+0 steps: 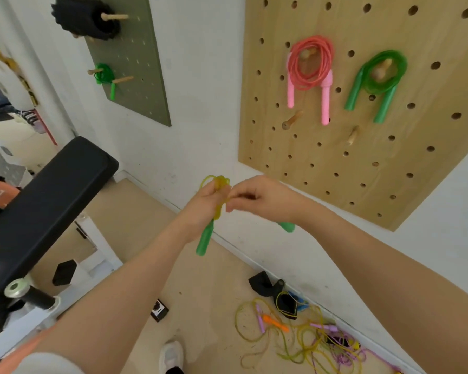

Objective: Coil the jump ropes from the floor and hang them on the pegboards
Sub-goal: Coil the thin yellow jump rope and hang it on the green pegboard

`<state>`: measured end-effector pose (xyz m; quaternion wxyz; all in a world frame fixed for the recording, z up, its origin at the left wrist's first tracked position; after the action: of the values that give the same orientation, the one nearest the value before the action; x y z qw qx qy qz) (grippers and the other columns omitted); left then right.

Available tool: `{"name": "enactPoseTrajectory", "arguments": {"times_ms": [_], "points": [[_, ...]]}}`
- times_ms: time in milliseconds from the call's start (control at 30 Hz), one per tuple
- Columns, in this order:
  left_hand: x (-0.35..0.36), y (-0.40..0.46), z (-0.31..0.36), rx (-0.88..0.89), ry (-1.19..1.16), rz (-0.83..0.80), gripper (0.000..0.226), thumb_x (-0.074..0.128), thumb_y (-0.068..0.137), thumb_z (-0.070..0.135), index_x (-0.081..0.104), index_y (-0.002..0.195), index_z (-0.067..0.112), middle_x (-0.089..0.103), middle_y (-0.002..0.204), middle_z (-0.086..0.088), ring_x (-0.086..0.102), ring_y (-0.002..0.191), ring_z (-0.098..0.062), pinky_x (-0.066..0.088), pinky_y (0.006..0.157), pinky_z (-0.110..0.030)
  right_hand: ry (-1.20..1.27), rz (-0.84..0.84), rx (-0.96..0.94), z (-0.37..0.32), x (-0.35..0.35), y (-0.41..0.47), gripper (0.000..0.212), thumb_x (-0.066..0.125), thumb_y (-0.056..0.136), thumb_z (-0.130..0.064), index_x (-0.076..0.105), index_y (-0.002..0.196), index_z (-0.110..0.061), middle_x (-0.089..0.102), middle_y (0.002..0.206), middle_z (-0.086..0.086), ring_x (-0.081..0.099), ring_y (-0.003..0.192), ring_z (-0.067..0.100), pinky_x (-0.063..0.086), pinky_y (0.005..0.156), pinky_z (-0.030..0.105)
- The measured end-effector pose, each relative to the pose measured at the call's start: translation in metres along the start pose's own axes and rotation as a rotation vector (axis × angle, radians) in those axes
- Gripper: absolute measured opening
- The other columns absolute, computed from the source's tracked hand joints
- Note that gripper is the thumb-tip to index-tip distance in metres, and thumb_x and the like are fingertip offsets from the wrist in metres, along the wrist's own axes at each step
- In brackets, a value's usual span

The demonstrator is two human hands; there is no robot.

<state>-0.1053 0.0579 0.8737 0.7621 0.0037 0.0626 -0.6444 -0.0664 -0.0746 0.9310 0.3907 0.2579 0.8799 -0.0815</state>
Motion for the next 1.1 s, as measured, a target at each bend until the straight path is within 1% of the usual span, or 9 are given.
{"name": "enactPoseTrajectory", "arguments": {"times_ms": [67,167,300,367,500,667,800,967,1100], "points": [[-0.002,-0.001,0.004,0.01,-0.11,-0.125,0.02,0.039,0.099,0.02,0.057,0.094,0.012,0.065,0.066,-0.006,0.067,0.071,-0.023,0.044,0.095,-0.042,0.104,0.156,0.005,0.003,-0.008,0.015,0.012,0.061,0.088,-0.016,0.07,0.082,-0.01,0.06,0.062,-0.008,0.047,0.055,0.001,0.042,0.056,0.019],[-0.017,-0.001,0.012,-0.089,-0.461,-0.239,0.035,0.03,0.097,0.035,0.046,0.074,0.014,0.031,0.036,0.008,0.025,0.03,-0.007,0.055,0.069,-0.033,0.219,0.302,0.037,0.007,-0.014,0.04,0.004,0.068,0.083,-0.013,0.066,0.082,-0.009,0.059,0.065,-0.006,0.046,0.055,-0.002,0.04,0.057,0.013],[-0.054,0.012,0.023,-0.124,-0.603,-0.243,0.036,0.04,0.08,0.048,0.046,0.07,0.014,0.023,0.032,0.012,0.006,0.033,-0.009,0.03,0.036,-0.016,0.392,0.359,0.118,0.016,-0.004,0.08,0.011,0.071,0.08,-0.022,0.061,0.084,-0.021,0.057,0.076,-0.01,0.045,0.056,-0.002,0.038,0.057,0.014],[-0.075,0.025,0.025,-0.114,-0.624,-0.224,0.035,0.042,0.079,0.046,0.047,0.07,0.012,0.023,0.031,0.012,0.011,0.027,-0.004,0.027,0.035,-0.014,0.521,0.242,0.179,0.019,0.015,0.104,0.006,0.059,0.089,-0.028,0.062,0.089,-0.023,0.054,0.076,-0.008,0.044,0.057,0.003,0.035,0.056,0.019],[-0.129,0.056,0.014,-0.139,-0.52,-0.173,0.039,0.044,0.085,0.042,0.046,0.059,0.014,0.022,0.032,0.011,0.017,0.025,-0.003,0.029,0.037,-0.016,0.565,-0.026,0.188,0.016,0.05,0.153,0.032,0.033,0.1,-0.036,0.062,0.09,-0.026,0.049,0.077,0.003,0.04,0.068,0.017,0.033,0.058,0.022],[-0.212,0.095,0.01,-0.23,-0.251,-0.203,0.053,0.037,0.093,0.05,0.044,0.049,0.02,0.019,0.035,0.009,0.014,0.03,-0.007,0.034,0.046,-0.022,0.491,-0.069,0.195,0.004,0.044,0.235,0.035,0.041,0.098,-0.03,0.043,0.133,-0.026,0.055,0.125,-0.009,0.048,0.116,0.002,0.037,0.087,0.009],[-0.274,0.12,0.017,-0.249,-0.083,-0.283,0.055,0.035,0.089,0.058,0.051,0.062,0.012,0.022,0.035,0.009,0.015,0.031,-0.008,0.034,0.052,-0.026,0.458,-0.083,0.029,-0.024,0.061,0.305,0.02,0.045,0.097,-0.015,0.06,0.11,-0.014,0.065,0.092,-0.002,0.061,0.081,0.001,0.046,0.08,0.015],[-0.345,0.158,0.009,-0.172,-0.056,-0.011,0.044,0.04,0.094,0.048,0.051,0.069,0.013,0.025,0.043,0.008,0.022,0.04,-0.01,0.04,0.055,-0.022,0.311,-0.107,-0.002,-0.032,0.074,0.383,0.025,0.061,0.088,-0.014,0.058,0.109,-0.028,0.054,0.066,0.002,0.054,0.064,0.01,0.043,0.074,0.029],[-0.383,0.186,-0.014,0.011,-0.142,0.086,0.032,0.052,0.093,0.037,0.061,0.091,0.007,0.04,0.06,0.005,0.038,0.06,-0.012,0.043,0.068,-0.025,0.257,-0.048,-0.028,-0.027,0.076,0.441,0.02,0.064,0.086,-0.015,0.059,0.098,-0.03,0.049,0.056,-0.009,0.048,0.057,0.006,0.037,0.064,0.022]]}}
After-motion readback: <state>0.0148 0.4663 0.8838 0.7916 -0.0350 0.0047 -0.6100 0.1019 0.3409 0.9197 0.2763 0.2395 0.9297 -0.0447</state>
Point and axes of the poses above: each hand's wrist, its own y-axis towards the middle knuckle, its own x-axis out of the palm, z = x × y, the point moved 2 cm from there along y, towards the middle knuckle
